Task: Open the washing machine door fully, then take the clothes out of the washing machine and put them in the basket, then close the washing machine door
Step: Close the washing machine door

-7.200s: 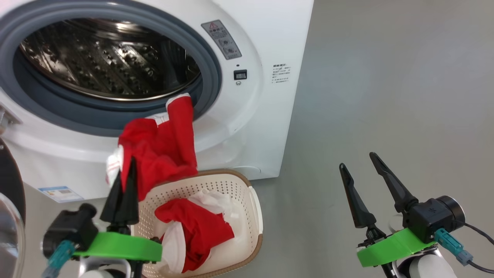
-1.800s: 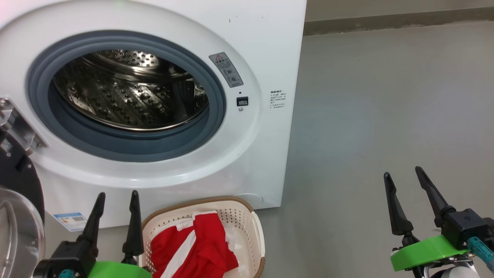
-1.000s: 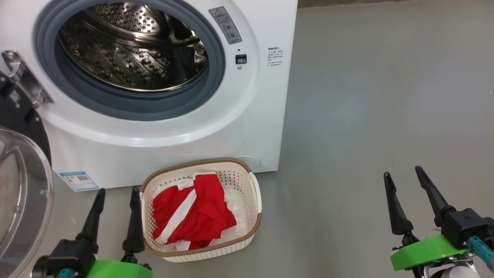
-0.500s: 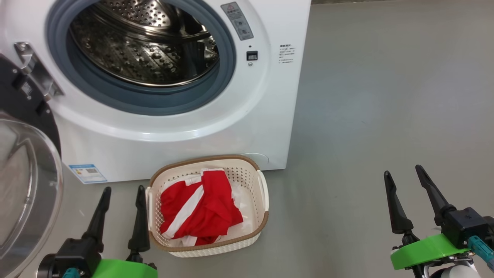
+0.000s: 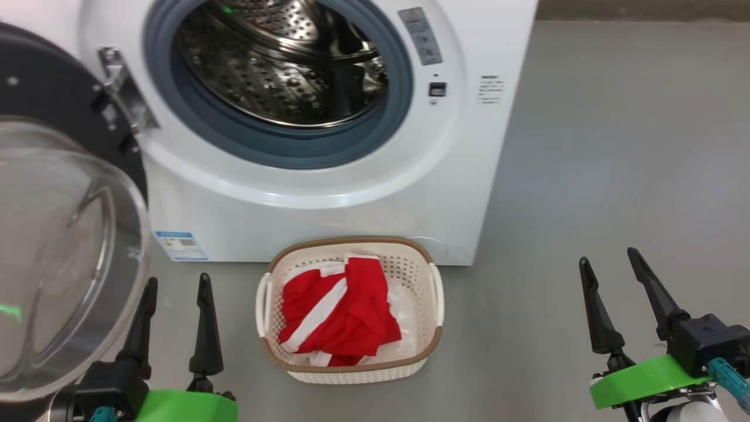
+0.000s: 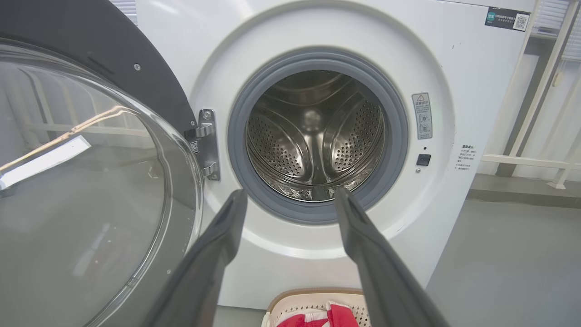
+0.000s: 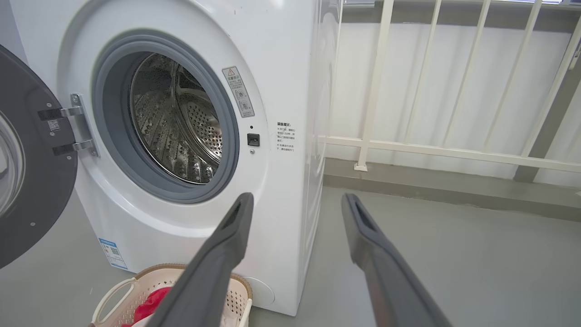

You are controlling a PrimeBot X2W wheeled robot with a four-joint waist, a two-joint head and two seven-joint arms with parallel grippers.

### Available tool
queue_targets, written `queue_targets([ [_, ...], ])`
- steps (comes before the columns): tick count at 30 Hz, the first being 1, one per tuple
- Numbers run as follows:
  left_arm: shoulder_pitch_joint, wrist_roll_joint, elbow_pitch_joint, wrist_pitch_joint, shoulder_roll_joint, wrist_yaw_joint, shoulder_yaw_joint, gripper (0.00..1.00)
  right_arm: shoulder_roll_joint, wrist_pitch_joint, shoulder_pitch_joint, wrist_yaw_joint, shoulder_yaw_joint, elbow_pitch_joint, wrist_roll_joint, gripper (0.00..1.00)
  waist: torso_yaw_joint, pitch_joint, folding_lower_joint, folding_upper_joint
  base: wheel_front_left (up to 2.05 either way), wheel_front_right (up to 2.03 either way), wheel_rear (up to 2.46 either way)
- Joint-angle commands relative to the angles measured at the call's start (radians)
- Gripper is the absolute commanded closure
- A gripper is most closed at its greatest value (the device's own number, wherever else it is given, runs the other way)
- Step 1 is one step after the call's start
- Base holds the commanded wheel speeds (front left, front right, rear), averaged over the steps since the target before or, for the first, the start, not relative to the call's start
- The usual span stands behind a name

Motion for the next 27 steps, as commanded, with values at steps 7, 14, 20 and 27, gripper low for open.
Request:
queue_targets([
  [7, -0.014, 0.004, -0.057, -0.002, 0.011, 0.023, 0.023, 0.00, -0.008, -0.006, -0.021, 0.005, 0.047, -0.034, -0.009, 0.00, 0.109, -0.015, 0.0000, 0.0000, 0.00, 0.00, 0.00],
  [14, -0.002, -0.004, -0.079, 0.012, 0.009, 0.042, 0.019, 0.00, -0.008, -0.006, -0.025, 0.005, 0.068, -0.040, -0.017, 0.00, 0.182, -0.023, 0.0000, 0.0000, 0.00, 0.00, 0.00],
  [20, 0.008, 0.000, -0.094, 0.021, 0.014, 0.056, 0.020, 0.00, -0.008, -0.006, -0.019, 0.005, 0.083, -0.043, -0.017, 0.00, 0.230, -0.034, 0.0000, 0.0000, 0.00, 0.00, 0.00],
  [27, 0.019, 0.003, -0.116, 0.032, 0.021, 0.074, 0.024, 0.00, -0.008, -0.006, -0.012, 0.005, 0.104, -0.044, -0.012, 0.00, 0.300, -0.036, 0.0000, 0.0000, 0.00, 0.00, 0.00],
])
